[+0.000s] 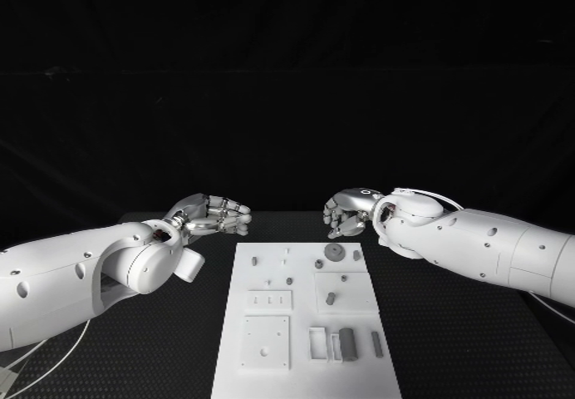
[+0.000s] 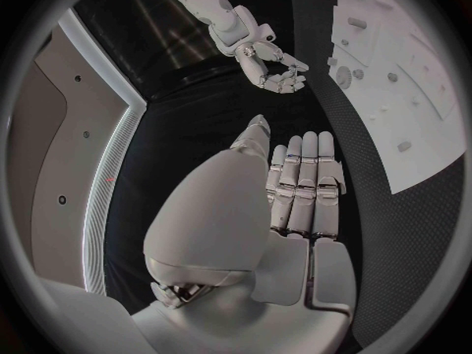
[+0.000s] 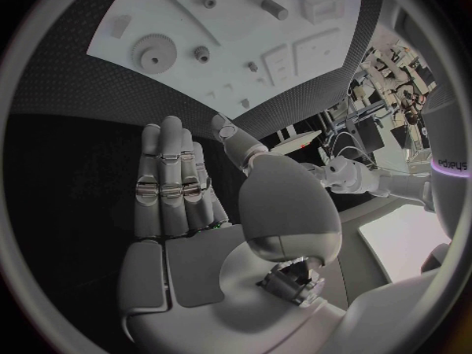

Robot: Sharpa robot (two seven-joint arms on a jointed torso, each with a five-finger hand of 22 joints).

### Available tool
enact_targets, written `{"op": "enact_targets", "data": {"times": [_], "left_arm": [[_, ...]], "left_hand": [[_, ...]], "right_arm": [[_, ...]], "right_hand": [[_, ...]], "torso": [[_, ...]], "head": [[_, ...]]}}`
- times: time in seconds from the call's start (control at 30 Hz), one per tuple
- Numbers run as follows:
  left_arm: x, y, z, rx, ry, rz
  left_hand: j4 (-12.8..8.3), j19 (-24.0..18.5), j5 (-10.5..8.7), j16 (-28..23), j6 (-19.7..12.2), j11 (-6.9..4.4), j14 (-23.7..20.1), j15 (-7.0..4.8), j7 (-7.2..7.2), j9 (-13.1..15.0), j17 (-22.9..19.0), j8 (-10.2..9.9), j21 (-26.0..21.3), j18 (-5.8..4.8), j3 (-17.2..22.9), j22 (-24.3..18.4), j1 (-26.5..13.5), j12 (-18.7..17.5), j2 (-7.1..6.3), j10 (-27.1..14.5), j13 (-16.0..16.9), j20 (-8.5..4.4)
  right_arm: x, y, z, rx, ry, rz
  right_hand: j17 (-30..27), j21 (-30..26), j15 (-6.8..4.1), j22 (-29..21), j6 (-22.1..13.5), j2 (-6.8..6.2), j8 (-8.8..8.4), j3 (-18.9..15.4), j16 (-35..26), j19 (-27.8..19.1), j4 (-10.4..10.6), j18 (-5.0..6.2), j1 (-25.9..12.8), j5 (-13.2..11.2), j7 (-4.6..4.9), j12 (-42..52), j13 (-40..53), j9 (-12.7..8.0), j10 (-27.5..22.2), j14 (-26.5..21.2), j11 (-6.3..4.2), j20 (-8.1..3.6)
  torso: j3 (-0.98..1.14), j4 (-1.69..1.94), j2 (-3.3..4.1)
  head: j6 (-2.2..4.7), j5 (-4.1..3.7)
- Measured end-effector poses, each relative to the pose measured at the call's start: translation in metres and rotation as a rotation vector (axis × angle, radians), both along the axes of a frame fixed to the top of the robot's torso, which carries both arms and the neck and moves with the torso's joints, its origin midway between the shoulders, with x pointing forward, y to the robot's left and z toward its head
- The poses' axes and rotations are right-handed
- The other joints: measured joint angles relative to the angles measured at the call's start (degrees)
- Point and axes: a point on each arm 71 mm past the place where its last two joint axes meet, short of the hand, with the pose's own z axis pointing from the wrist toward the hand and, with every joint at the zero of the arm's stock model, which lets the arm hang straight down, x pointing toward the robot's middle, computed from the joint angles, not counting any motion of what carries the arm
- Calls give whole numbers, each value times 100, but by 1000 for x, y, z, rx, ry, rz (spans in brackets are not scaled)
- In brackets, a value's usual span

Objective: Assemble the parts on the task board

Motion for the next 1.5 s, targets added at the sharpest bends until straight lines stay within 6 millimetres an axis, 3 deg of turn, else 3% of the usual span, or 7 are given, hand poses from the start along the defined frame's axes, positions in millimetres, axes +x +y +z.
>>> {"op": "enact_targets", "data": {"times": [0.37, 0.7, 0.87, 1.0, 1.1, 1.23, 1.5], "left_arm": [[-5, -7, 1, -5, -7, -27], [-6, -6, 1, -3, -8, -26], [-6, -4, 1, -2, -7, -23], [-6, -4, 1, -2, -7, -24], [-5, -5, 1, -3, -6, -27], [-6, -5, 1, -3, -5, -30], [-7, -4, 1, -4, -3, -33]], "left_hand": [[31, 16, 0, -35, 0, 0, 0, 0, 0, -18, 3, -60, -23, -7, -31, -8, 0, -40, 0, 0, -20, -16], [46, 37, 0, -57, 0, 0, 0, 0, 0, -35, 10, -88, -24, -9, -50, -14, -32, -89, -32, 0, -38, 4], [32, 37, 0, -57, 0, 0, 0, 0, 0, -39, 15, -88, -45, -10, -65, -20, -32, -89, -32, 0, -43, 4], [32, 37, 0, -57, 0, 0, 0, 0, 0, -43, 15, -110, -45, -11, -65, -20, -57, -112, -52, 0, -45, 5], [32, 37, 0, -57, 0, 13, 0, 0, 0, -43, 15, -110, -45, -12, -65, -23, -78, -112, -31, -13, -48, 5], [47, 37, 0, -80, -1, 21, 0, 0, 0, -48, 18, -110, -45, -14, -80, -25, -77, -112, -31, -22, -50, 4], [47, 37, 0, -80, -1, 21, 0, 0, 0, -48, 20, -110, -45, -16, -80, -24, -100, -112, -8, -22, -50, 5]], "right_arm": [[-16, 15, -20, -94, 4, 70], [-20, 18, -27, -142, 3, 83], [-21, 16, -27, -169, -13, 84], [-20, 15, -28, -187, -24, 80], [-19, 14, -28, -198, -30, 75], [-19, 13, -31, -209, -31, 72], [-15, 6, -35, -229, -31, 56]], "right_hand": [[734, 785, -67, 48, 81, -60, -261, -195, 1172, 865, 20, -20, 60, 5, 4, -330, -105, -106, 119, 641, -38, -462], [1052, 1139, 57, 47, -422, -51, -631, -233, 1802, 892, 29, -22, -93, 5, 29, -655, -296, -295, -193, 678, 125, -493], [1327, 1419, -236, 47, -431, -105, -632, -233, 2292, 966, 29, -98, -184, 22, -44, -83, 98, -307, 736, 736, -276, -601], [1501, 1619, -424, 46, -328, -128, -619, -239, 2545, 919, 28, -98, -206, 22, -164, 730, 938, -304, 1315, 608, -417, -646], [1643, 1862, -499, 46, -225, -95, -586, -281, 2811, 933, 13, -49, -174, 22, -236, 2322, 2762, -300, 669, 574, -505, -680], [1782, 2138, -496, 46, -86, -88, -587, -285, 3091, 932, 26, -47, -215, 33, -220, 3963, 4560, -306, -179, 557, -455, -739], [1972, 2425, -496, 46, 1, -58, -587, -232, 3470, 898, 27, -52, -245, 33, -237, 4959, 5505, -323, -362, 557, -459, -787]], "torso": [[-55, 119, 264], [-87, 193, 396], [-98, 211, 439], [-102, 216, 472], [-102, 221, 498], [-102, 231, 533], [-101, 248, 588]], "head": [[43, -131], [63, -185], [74, -206], [91, -221], [97, -225], [96, -229], [87, -231]]}}
